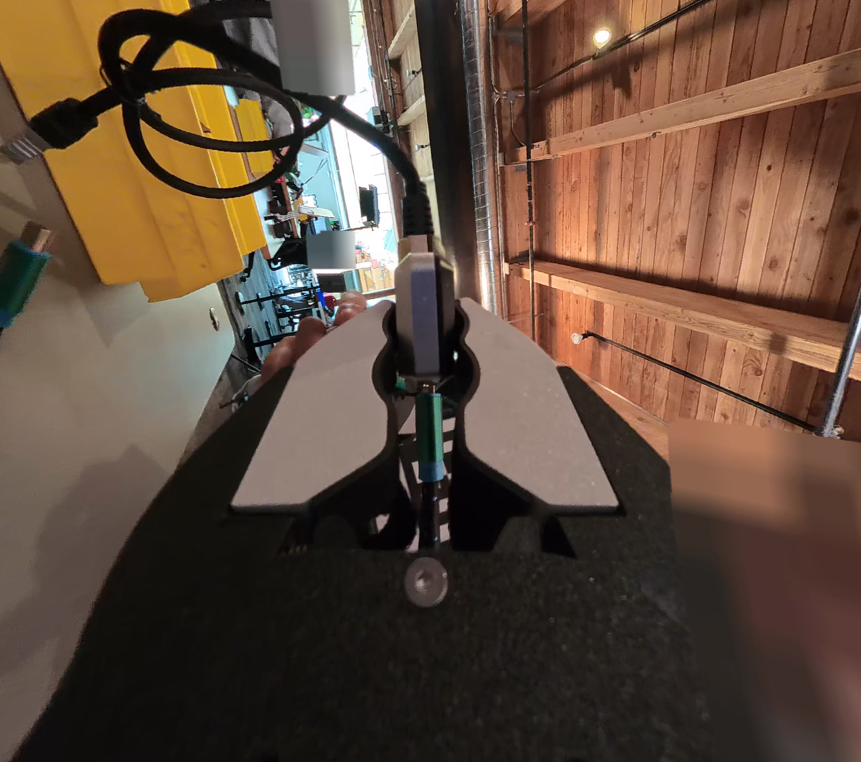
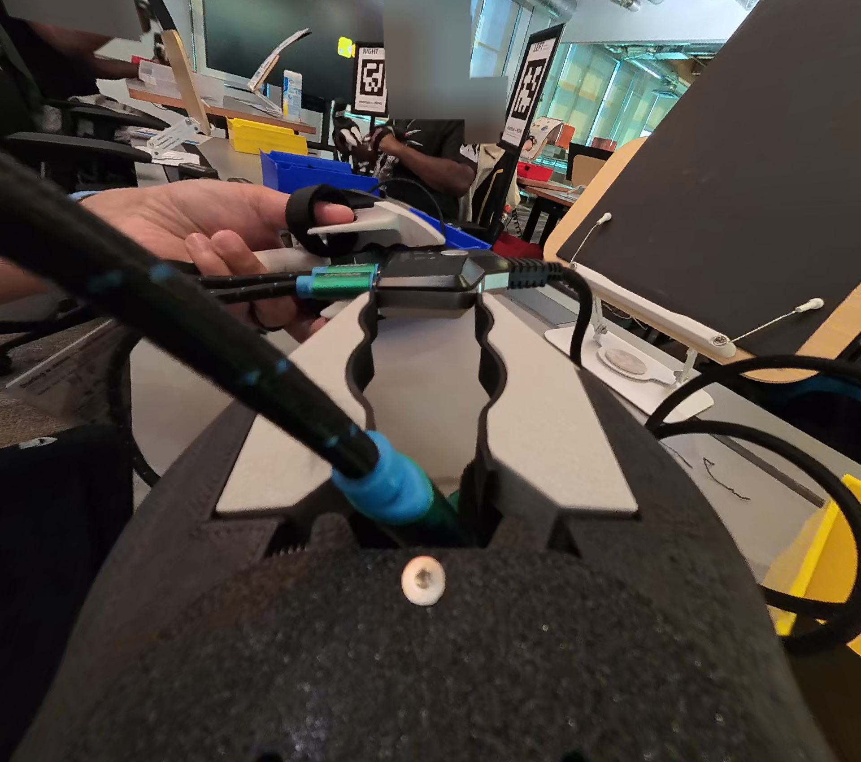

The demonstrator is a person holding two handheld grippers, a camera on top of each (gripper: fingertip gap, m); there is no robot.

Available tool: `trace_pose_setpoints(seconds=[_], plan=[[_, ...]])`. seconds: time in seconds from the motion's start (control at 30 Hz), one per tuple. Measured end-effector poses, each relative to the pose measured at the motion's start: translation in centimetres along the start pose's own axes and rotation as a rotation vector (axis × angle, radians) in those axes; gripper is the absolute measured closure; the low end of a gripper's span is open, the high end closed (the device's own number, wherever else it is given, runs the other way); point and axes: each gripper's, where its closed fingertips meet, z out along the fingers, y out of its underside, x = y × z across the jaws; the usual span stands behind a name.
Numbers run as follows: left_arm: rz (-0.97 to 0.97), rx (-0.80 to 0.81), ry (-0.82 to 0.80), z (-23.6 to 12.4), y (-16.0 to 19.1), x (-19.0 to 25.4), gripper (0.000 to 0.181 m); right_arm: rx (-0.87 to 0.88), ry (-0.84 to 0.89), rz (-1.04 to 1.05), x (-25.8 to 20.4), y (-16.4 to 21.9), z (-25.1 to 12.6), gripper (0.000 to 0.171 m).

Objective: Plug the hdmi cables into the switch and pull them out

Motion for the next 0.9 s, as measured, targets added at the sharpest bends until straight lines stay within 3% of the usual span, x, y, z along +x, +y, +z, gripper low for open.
trace_pose_setpoints(seconds=[0.17,0.33,0.43,0.53,0.63,0.73,0.9], plan=[[0.222,-0.084,-0.065,0.0,0.3,0.4,0.156,0.044,-0.044,0.171,0.6,-0.1,0.0,0.131],[0.539,-0.157,-0.11,-1.6,-0.6,0.9,0.132,0.112,-0.126,0.425,0.9,0.1,-0.4,0.131],[0.646,-0.143,-0.062,-3.6,-2.3,1.6,0.135,0.119,-0.151,0.537,1.2,0.9,-0.7,0.132],[0.809,-0.242,-0.195,-5.6,-2.6,-0.7,0.142,0.115,-0.171,0.626,1.3,2.0,-0.8,0.131],[0.956,-0.401,-0.235,-6.0,-0.1,-2.9,0.115,0.121,-0.189,0.7,1.1,2.5,-0.7,0.131],[1.068,-0.381,-0.158,-4.3,1.6,-2.7,0.086,0.117,-0.213,0.728,0.7,2.8,-0.3,0.131],[1.053,-0.364,-0.139,-3.3,1.9,-2.4,0.102,0.111,-0.248,0.761,0.0,3.1,-0.1,0.131]])
